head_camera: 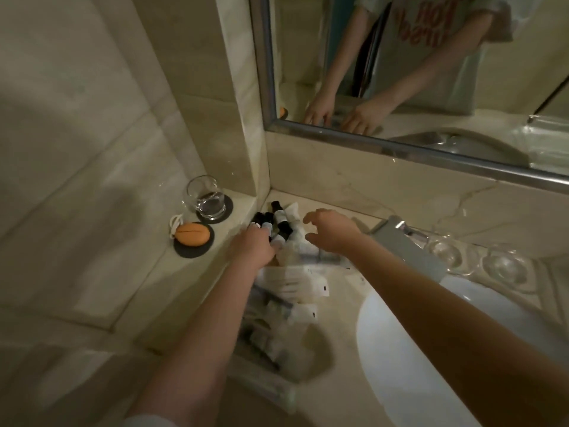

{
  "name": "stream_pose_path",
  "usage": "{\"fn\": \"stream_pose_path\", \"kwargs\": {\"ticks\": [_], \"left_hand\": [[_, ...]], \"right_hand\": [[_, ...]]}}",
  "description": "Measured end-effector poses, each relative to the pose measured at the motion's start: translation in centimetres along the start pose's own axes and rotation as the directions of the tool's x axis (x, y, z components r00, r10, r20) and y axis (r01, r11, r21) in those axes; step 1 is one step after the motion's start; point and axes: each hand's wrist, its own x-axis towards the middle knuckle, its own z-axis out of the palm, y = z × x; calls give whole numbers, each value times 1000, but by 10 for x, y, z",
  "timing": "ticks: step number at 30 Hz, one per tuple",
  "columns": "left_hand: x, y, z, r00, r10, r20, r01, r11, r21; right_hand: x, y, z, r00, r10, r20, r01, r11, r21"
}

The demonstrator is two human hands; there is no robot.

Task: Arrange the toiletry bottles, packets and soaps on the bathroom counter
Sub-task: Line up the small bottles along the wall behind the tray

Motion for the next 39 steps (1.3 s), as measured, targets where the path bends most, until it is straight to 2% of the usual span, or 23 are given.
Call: {"fn": "stream_pose_path", "kwargs": {"ticks": [5, 9, 14, 20, 25, 29, 33, 39], "left_hand": [[29, 15, 18, 998, -53, -15, 52, 997, -53], [46, 15, 33, 996, -80, -45, 78, 996, -32], [46, 2, 32, 991, -61, -119, 40, 984, -171], [40, -28, 4, 981, -101, -164, 46, 950, -309], [42, -39, -14, 969, -125, -214, 22, 903, -430], [40, -44, -16, 962, -143, -232, 10, 870, -492], [33, -42, -22, 972, -143, -188, 20, 843, -537], [16, -28, -32, 977, -149, -153, 46, 847, -529]], "right_hand": [[36, 6, 4, 1000, 8, 12, -9, 999, 53], [59, 10, 12, 999, 41, 22, -43, 994, 104], [86, 5, 21, 997, 67, 48, -74, 983, 166], [121, -14, 25, 991, 89, 99, -98, 991, 90], [137, -33, 38, 967, 197, 162, -209, 976, 55], [140, -38, 45, 955, 252, 159, -276, 950, 149], [135, -34, 39, 939, 292, 184, -339, 881, 329], [108, -22, 24, 960, 256, 118, -280, 831, 480]]}}
